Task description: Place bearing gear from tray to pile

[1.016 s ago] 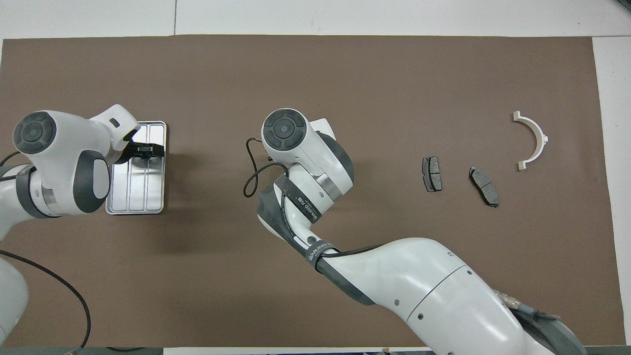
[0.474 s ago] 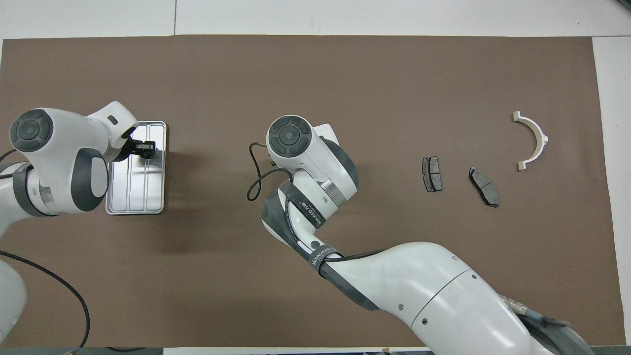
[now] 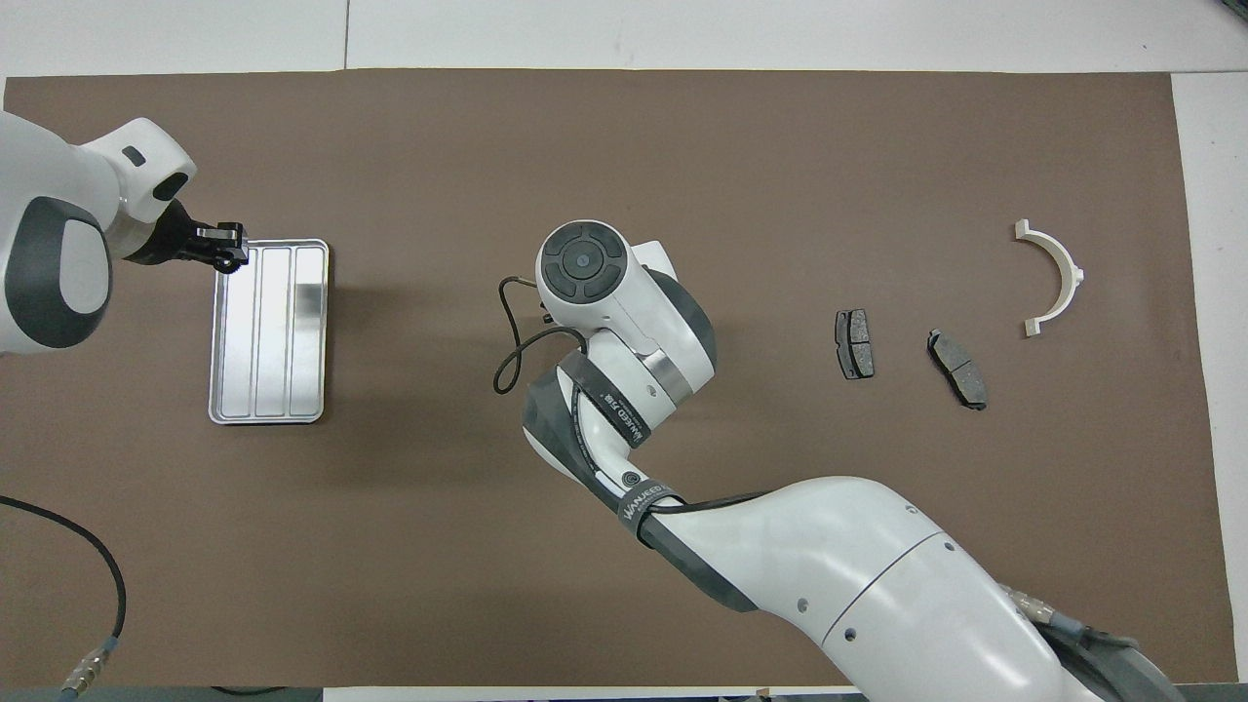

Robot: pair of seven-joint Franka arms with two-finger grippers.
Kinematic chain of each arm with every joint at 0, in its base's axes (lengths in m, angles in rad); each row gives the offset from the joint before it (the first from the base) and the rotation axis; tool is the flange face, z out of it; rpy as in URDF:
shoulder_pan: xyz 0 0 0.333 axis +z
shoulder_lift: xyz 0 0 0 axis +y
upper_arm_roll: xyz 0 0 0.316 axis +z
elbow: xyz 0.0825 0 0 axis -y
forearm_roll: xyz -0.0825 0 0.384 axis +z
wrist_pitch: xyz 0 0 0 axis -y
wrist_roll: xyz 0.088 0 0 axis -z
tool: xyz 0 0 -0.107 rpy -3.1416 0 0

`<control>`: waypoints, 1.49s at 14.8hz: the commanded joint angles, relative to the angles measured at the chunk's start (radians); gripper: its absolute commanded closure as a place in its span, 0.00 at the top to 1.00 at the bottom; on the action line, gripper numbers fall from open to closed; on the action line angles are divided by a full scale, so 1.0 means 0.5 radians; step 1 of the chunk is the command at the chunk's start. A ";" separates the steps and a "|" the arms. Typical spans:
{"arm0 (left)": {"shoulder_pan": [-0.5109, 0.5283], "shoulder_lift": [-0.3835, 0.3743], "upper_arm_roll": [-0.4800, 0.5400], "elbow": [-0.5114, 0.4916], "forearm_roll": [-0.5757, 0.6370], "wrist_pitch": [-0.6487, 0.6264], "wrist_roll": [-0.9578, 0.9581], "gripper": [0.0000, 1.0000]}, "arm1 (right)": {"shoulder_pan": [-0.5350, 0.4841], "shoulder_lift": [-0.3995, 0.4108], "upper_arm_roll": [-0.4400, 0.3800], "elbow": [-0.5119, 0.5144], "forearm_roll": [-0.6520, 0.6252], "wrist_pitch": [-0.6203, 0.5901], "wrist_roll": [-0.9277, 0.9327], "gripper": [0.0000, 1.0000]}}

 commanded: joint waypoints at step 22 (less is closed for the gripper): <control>-1.197 0.415 -0.002 0.524 0.061 -0.127 -1.322 0.00 | -1.269 -0.268 0.023 -0.187 -0.033 -0.155 -2.278 0.00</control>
